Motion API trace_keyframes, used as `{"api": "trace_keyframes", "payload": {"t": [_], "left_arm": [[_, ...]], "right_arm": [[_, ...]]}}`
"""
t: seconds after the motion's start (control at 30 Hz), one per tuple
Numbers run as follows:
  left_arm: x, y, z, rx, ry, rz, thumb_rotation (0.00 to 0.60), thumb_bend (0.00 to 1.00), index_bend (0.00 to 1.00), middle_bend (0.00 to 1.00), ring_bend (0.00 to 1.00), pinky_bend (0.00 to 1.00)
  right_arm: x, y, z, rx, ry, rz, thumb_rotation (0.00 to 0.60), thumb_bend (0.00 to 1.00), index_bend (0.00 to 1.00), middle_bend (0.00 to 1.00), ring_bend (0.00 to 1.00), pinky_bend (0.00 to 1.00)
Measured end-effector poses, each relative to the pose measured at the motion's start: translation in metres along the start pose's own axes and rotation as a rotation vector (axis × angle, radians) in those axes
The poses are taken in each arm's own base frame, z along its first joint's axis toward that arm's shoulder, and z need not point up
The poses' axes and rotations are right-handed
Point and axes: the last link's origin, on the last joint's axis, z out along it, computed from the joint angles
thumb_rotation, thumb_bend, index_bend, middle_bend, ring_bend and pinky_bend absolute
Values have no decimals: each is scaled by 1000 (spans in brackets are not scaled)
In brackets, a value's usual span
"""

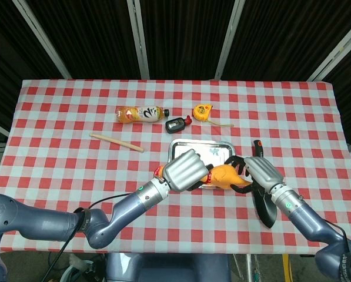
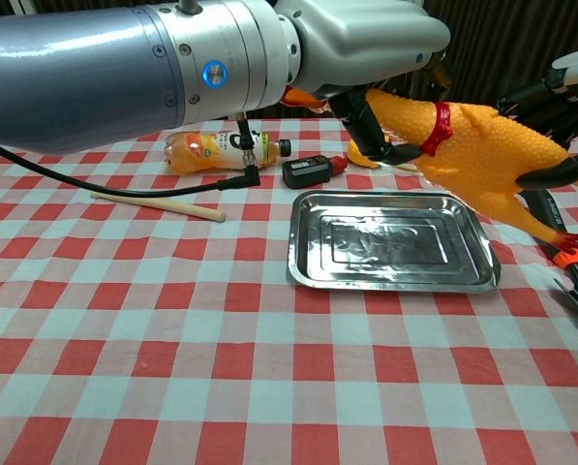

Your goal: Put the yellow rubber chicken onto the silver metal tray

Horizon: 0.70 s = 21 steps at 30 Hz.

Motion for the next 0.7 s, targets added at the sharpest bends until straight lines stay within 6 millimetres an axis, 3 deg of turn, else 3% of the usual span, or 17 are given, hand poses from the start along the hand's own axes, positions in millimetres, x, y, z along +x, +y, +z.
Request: {"api": "trace_keyframes", "payload": {"t": [0.23, 0.43, 0.7], "left_arm": [[-1, -1, 1, 2, 2, -2, 600, 641, 596, 715, 647, 726], [0, -1, 1, 2, 7, -7, 600, 640, 595, 715, 647, 726], [-1, -3, 1, 10, 7, -9, 600, 639, 594, 714, 648, 725]], "right_arm": [[2, 2, -1, -11, 40, -2, 600, 636, 965, 828, 828, 808], [1, 3, 0, -18, 54, -3, 600, 772, 1000, 948, 950, 909], [1, 4, -1, -22, 68, -7, 600, 865, 1000, 991, 997, 950]]}}
